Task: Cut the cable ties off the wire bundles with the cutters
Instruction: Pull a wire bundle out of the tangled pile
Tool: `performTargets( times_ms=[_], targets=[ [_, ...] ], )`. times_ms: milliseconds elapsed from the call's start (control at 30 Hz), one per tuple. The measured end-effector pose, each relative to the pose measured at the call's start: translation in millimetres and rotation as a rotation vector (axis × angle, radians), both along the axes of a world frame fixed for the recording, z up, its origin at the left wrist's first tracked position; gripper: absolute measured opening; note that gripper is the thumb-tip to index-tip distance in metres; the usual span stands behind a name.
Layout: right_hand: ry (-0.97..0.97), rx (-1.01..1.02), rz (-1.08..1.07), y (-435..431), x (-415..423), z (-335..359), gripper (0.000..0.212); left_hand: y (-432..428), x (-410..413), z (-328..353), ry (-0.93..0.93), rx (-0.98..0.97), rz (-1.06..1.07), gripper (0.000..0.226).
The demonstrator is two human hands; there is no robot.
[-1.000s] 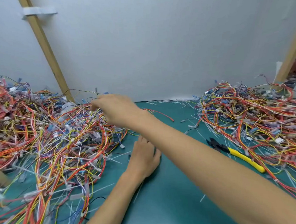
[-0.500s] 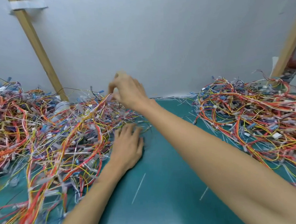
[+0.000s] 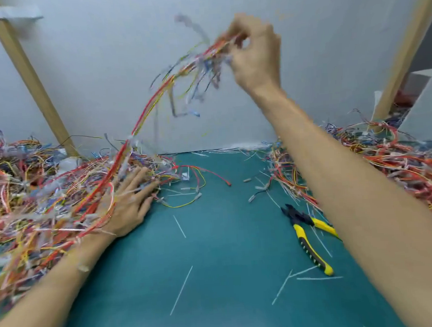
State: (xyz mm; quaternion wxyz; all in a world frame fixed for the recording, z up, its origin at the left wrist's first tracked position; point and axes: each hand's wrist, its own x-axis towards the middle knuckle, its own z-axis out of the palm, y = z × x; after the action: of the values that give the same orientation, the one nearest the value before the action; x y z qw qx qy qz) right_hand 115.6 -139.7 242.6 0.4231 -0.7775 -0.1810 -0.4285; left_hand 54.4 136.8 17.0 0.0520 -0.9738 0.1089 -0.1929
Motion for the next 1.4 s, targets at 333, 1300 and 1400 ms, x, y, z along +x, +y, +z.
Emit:
performTargets(
  times_ms=[333, 1300, 1400],
  targets=[
    [0.382, 0.101, 0.078, -72.5, -2.2, -83.3, 0.014, -42.0, -21.1, -2.8, 0.040, -0.018, 0.156, 0.047],
    [0.527, 0.671, 0.882, -63.9, -15.0, -61.9, 0.050, -225.2, -155.8, 61.1, -0.021, -0.866, -0.730, 0.021],
    [0.601, 0.708, 0.869, -64.5, -23.1, -108.9, 0.048, -202.2, -109.0, 68.1, -0.372, -1.044, -0.408, 0.015]
  ],
)
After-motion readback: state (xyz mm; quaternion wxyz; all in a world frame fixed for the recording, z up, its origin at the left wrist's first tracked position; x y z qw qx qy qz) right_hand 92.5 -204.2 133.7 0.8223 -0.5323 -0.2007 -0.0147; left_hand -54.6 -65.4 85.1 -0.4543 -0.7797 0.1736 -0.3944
